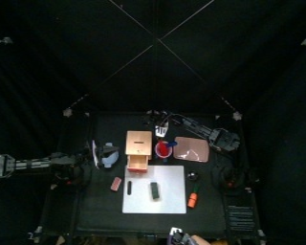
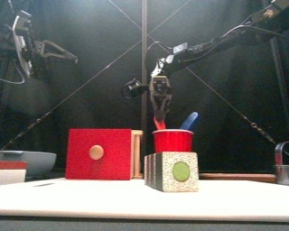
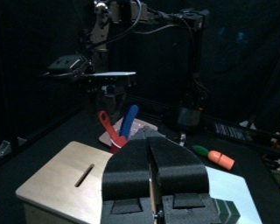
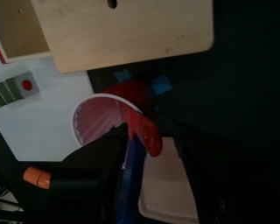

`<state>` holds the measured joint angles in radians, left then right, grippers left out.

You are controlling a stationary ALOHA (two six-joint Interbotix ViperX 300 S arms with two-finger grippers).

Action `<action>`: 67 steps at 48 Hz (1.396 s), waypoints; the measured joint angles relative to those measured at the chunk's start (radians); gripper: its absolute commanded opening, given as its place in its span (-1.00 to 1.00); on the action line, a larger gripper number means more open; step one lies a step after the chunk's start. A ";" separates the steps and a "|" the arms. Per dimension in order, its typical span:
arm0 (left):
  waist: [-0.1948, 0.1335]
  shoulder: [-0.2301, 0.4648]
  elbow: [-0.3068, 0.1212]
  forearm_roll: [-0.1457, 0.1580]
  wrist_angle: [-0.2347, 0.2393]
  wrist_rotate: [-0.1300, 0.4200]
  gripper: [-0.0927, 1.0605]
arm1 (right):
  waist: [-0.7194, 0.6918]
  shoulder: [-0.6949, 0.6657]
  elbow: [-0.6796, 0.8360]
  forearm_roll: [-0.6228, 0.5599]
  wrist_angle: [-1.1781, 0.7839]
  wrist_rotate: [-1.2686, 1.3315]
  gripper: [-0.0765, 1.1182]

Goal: Place sushi on board then cut the sushi with the knife then place the pieces on the plate
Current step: Pick knife at handle with right hand

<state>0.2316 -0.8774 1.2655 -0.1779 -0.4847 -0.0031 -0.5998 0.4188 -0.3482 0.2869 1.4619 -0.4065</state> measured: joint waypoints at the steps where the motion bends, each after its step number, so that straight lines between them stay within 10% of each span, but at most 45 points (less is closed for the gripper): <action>1: 0.002 0.000 0.002 0.002 0.000 0.000 -0.71 | -0.002 0.003 -0.002 0.005 0.002 0.000 0.38; 67: 0.037 0.000 0.017 -0.009 0.002 0.000 -0.71 | 0.018 -0.003 -0.009 0.029 0.028 0.006 -0.29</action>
